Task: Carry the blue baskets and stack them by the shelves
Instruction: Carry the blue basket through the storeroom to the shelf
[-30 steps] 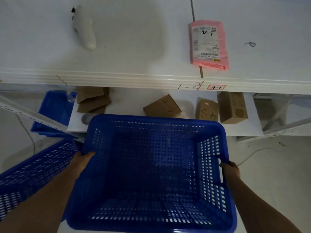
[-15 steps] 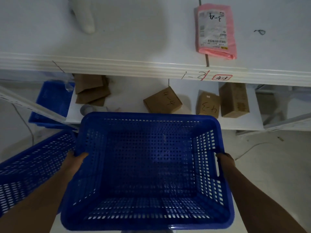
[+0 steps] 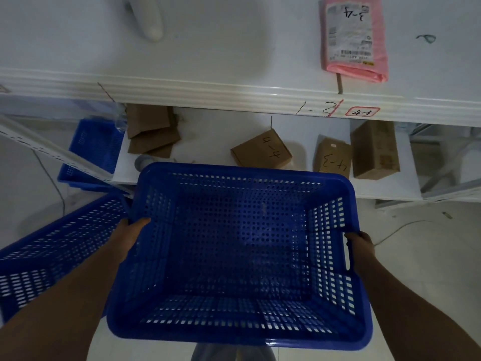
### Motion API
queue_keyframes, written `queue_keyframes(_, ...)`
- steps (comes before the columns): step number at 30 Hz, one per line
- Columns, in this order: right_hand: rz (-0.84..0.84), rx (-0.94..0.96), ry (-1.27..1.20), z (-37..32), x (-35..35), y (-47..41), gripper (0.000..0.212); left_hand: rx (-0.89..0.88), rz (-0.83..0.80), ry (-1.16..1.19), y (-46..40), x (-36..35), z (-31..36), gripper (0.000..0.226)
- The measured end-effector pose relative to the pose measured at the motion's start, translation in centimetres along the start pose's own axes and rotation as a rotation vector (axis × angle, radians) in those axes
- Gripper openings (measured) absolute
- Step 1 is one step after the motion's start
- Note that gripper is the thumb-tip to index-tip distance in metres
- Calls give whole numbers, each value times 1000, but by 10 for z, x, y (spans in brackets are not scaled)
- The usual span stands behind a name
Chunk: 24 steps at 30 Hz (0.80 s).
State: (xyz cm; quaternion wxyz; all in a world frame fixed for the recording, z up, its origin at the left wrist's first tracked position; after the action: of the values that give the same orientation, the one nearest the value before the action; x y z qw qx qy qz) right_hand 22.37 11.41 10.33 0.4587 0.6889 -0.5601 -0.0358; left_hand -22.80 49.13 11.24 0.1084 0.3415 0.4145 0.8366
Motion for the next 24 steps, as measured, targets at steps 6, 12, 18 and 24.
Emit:
queue_keyframes(6,-7,8,-51,-4,1,-2,45,-24,-25,62,-9,-6,24,74)
queue_keyframes(12,-49,25,-84,-11,-3,-4,47,-58,-28,-197,-18,-7,11,92)
queue_keyframes(18,-91,18,-75,-18,-4,-13,46,-16,35,-319,-21,-15,-4,110)
queue_keyframes(24,-47,27,-48,-18,-4,-17,45,14,102,-419,-27,-17,-7,109)
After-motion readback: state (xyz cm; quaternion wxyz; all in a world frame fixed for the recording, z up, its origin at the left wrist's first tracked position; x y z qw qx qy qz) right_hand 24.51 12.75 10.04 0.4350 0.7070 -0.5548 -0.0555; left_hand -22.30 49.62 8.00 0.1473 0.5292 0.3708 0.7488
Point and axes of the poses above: each hand's wrist, its own y-axis away from the middle knuckle, its own x-axis out of the back of the hand, z = x × y, the point moved 5 cm from there along -y, towards the middle knuckle
